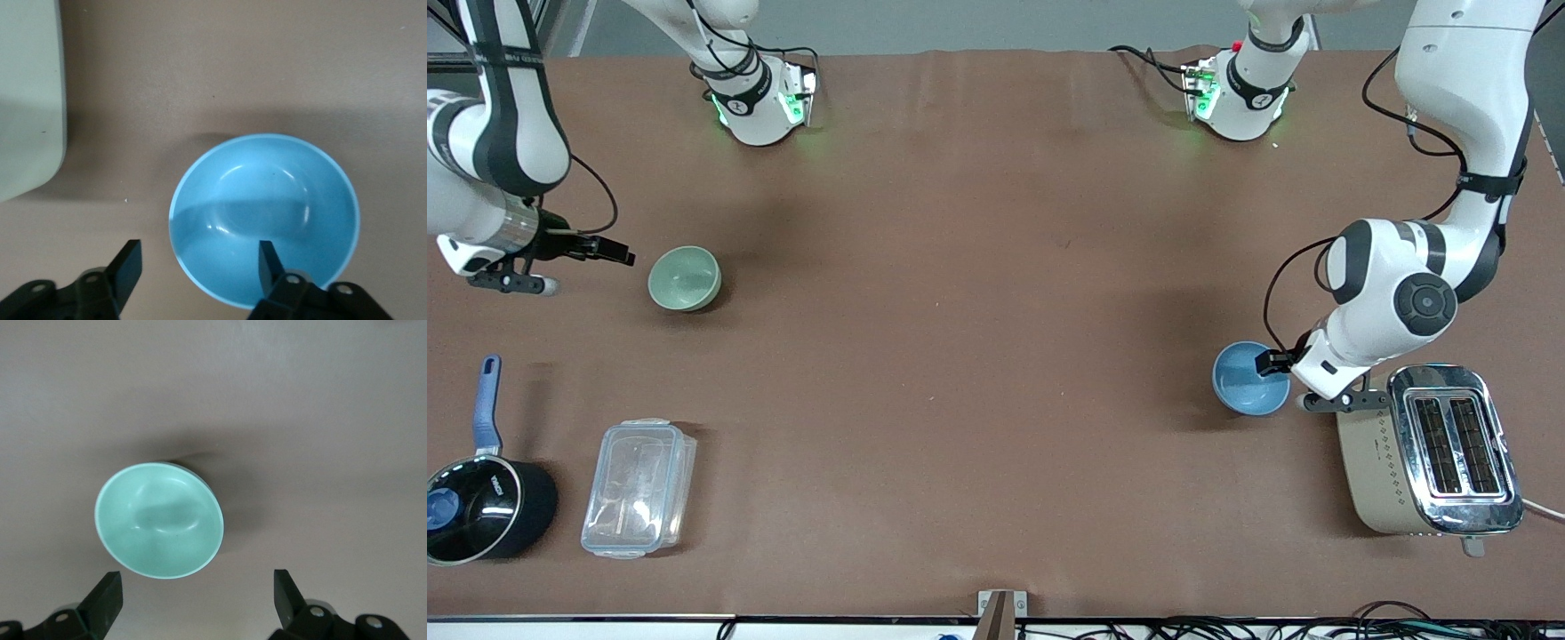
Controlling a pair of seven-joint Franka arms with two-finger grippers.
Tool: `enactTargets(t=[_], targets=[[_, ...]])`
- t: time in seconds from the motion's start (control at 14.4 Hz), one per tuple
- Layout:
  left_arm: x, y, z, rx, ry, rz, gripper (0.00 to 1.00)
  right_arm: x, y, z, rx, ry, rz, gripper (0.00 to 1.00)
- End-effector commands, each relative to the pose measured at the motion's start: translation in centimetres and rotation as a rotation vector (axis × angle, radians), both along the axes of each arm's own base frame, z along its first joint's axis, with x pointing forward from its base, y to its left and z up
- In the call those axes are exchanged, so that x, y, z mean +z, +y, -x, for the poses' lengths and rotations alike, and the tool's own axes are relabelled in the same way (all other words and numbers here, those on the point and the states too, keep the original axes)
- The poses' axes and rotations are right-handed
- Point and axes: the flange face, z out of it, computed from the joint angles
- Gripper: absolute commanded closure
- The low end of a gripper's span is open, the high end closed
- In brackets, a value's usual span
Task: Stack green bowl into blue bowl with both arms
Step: 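Grasp the blue bowl with the left gripper while the right gripper grasps the green bowl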
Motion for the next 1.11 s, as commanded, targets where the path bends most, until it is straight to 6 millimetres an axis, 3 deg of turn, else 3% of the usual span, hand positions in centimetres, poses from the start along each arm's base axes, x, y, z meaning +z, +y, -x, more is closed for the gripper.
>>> enactTargets(t=[0.0,0.35,0.63,1.04], targets=[[-1.4,0.0,-0.1,-0.002,-0.01,-0.009,0.31,-3.2,-0.8,0.7,-0.01,0.035,-0.012,0.0],[-3.0,0.1,-0.2,0.0,-0.001,-0.005,0.36,-7.5,-1.2,1.2,-0.021,0.036,-0.009,0.0],[-3.6,0.3,-0.2,0.001,0.007,-0.005,0.45,-8.7,-1.0,1.7,-0.023,-0.009,0.009,0.02],[-3.4,0.2,-0.3,0.001,0.004,-0.004,0.99,-10.6,-0.8,2.4,-0.027,-0.039,0.023,0.04]])
